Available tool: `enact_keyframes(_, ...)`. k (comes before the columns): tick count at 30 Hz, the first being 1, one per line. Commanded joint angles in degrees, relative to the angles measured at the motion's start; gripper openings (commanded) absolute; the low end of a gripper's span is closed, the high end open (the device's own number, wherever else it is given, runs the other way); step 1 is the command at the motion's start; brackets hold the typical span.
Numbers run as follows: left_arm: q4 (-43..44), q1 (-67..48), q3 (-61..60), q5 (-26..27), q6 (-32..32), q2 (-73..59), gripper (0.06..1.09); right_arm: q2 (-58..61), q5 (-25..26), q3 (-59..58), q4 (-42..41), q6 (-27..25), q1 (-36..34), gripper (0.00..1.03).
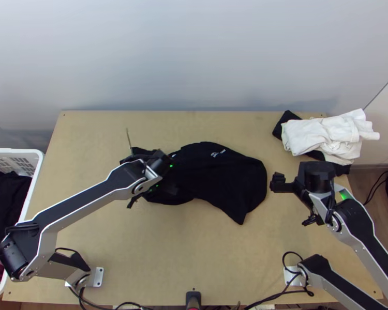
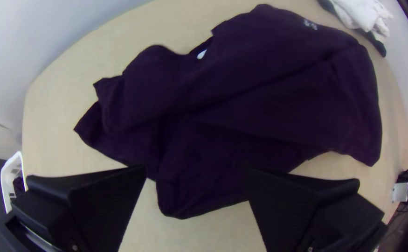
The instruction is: Fold the t-shirt
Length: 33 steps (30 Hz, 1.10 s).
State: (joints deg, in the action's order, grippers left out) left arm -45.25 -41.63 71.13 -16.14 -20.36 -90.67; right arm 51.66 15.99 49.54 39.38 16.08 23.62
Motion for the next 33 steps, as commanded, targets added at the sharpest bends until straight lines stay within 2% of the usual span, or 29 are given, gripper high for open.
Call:
enact_keyframes(1,2.28,2.87,-8.47,0.76,-0.12,1.82,1.01,0.72,-0.08,0.30,0.44,0.01,0.73,0.98)
enact_keyframes(6,0.96,2.34,-10.84,3.75,0.14,3.31,1.01,1.51,-0.08,0.30,0.44,0.10,0.73,0.98)
enact_keyframes(13,1.84,2.52,-12.60,3.92,0.14,3.66,1.00,1.87,-0.08,0.21,0.26,0.10,0.47,0.98)
enact_keyframes(16,5.18,3.04,-13.48,4.01,0.14,3.31,0.92,1.78,-0.08,-0.23,0.35,0.10,0.47,0.98)
enact_keyframes(19,6.76,3.39,-13.74,4.01,-0.12,2.70,0.91,1.78,-0.08,-0.23,0.53,0.10,0.38,0.98)
enact_keyframes(21,8.34,3.66,-13.92,4.01,-0.03,2.34,0.86,1.69,-0.08,-0.41,0.53,0.01,0.38,0.98)
enact_keyframes(26,9.22,3.83,-13.92,4.36,0.23,1.29,0.80,1.69,-0.08,-0.50,0.53,0.01,0.38,0.98)
enact_keyframes(27,9.31,3.83,-14.00,4.80,0.23,1.03,0.77,1.78,-0.08,-0.41,0.53,0.01,0.38,0.98)
enact_keyframes(30,11.15,3.83,-14.71,5.51,0.50,0.59,0.57,1.78,-0.08,-0.41,0.53,0.01,0.38,0.98)
enact_keyframes(32,12.82,3.83,-15.23,5.59,0.67,0.76,0.39,1.78,-0.08,-0.32,0.53,-0.08,0.47,0.98)
enact_keyframes(33,13.53,3.92,-15.32,5.59,0.67,0.85,0.26,1.78,-0.08,-0.23,0.53,-0.08,0.64,0.98)
